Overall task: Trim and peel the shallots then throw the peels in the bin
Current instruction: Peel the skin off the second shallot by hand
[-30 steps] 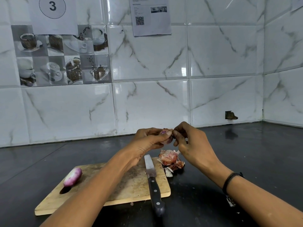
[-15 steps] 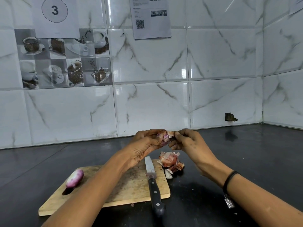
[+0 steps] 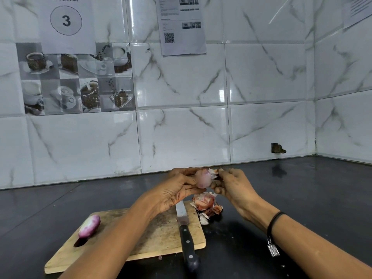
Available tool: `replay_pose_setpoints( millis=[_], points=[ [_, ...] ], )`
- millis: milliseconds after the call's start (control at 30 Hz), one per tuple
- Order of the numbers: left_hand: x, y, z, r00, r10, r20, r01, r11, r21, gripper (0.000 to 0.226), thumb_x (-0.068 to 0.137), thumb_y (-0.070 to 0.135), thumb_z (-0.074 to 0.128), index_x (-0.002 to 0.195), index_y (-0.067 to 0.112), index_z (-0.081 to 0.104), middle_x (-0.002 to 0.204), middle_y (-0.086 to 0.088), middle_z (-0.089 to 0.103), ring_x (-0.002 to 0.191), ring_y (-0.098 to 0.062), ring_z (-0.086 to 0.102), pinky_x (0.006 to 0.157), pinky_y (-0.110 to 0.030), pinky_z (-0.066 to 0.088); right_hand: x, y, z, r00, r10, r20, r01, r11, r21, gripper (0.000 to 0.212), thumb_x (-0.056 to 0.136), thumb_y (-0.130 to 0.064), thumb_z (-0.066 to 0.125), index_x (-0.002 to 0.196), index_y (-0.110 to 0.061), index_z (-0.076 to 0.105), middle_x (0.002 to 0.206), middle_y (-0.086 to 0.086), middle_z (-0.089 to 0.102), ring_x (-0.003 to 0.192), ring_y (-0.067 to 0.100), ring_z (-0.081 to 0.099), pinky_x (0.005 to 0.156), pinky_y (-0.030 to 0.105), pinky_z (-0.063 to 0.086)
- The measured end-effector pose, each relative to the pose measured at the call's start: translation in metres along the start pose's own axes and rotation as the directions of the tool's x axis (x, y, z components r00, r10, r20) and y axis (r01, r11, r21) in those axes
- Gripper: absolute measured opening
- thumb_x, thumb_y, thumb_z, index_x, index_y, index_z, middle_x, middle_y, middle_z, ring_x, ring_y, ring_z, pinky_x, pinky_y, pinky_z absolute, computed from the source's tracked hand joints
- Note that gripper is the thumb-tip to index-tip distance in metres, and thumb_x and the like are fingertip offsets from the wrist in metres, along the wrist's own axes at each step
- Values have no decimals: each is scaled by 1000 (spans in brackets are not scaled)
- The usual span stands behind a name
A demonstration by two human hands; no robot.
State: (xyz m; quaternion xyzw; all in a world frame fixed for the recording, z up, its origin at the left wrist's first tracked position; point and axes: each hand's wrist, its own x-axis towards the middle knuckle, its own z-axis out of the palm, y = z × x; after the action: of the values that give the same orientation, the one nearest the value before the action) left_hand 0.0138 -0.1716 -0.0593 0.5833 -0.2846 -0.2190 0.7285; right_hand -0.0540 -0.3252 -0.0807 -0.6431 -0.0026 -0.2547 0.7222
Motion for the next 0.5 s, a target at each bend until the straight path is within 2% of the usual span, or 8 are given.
replay_pose_setpoints(
  millis=[133, 200, 300, 400, 500],
  points=[
    [-2, -2, 2, 1000, -27, 1, 27, 999, -17, 40, 69, 0, 71, 108, -7, 68, 121, -35, 64, 105, -39, 67, 88, -41, 58, 5, 11, -2, 996, 27, -82, -41, 984, -174, 32, 108, -10, 36, 107, 16, 55, 76, 18, 60, 51, 13, 53, 48, 22, 44],
    [-2, 0, 0, 999, -33, 26, 34, 998, -48, 36, 71, -5, 67, 107, -9, 67, 123, -35, 62, 111, -44, 64, 86, -42, 59, 8, 14, -7, 986, 61, -157, -89, 980, -176, 26, 107, -9, 38, 114, 12, 52, 83, 18, 59, 48, 10, 55, 45, 20, 46],
    [-3, 6, -4, 996, -17, 90, 30, 988, -150, 32, 70, -8, 64, 101, -11, 70, 117, -34, 65, 114, -49, 61, 87, -47, 58, 10, 13, -17, 967, 88, -239, -137, 971, -195, 23, 107, -9, 41, 109, 9, 55, 72, 11, 60, 48, 10, 53, 45, 19, 46],
    [-3, 8, -9, 997, 0, 74, 11, 988, -152, 36, 71, -5, 64, 106, -12, 67, 120, -33, 64, 115, -46, 62, 89, -48, 56, 7, 11, -20, 975, 44, -218, -103, 958, -268, 20, 105, -14, 50, 97, 1, 60, 76, 11, 64, 57, 14, 56, 49, 22, 45],
    [-4, 8, -10, 998, 2, 65, 7, 989, -145, 34, 76, 6, 64, 106, -8, 67, 113, -29, 69, 105, -40, 68, 90, -46, 56, -2, 6, -14, 988, -58, -143, -16, 884, -468, 17, 99, -24, 63, 94, -9, 70, 84, 8, 72, 59, 10, 60, 48, 20, 43]
  ],
)
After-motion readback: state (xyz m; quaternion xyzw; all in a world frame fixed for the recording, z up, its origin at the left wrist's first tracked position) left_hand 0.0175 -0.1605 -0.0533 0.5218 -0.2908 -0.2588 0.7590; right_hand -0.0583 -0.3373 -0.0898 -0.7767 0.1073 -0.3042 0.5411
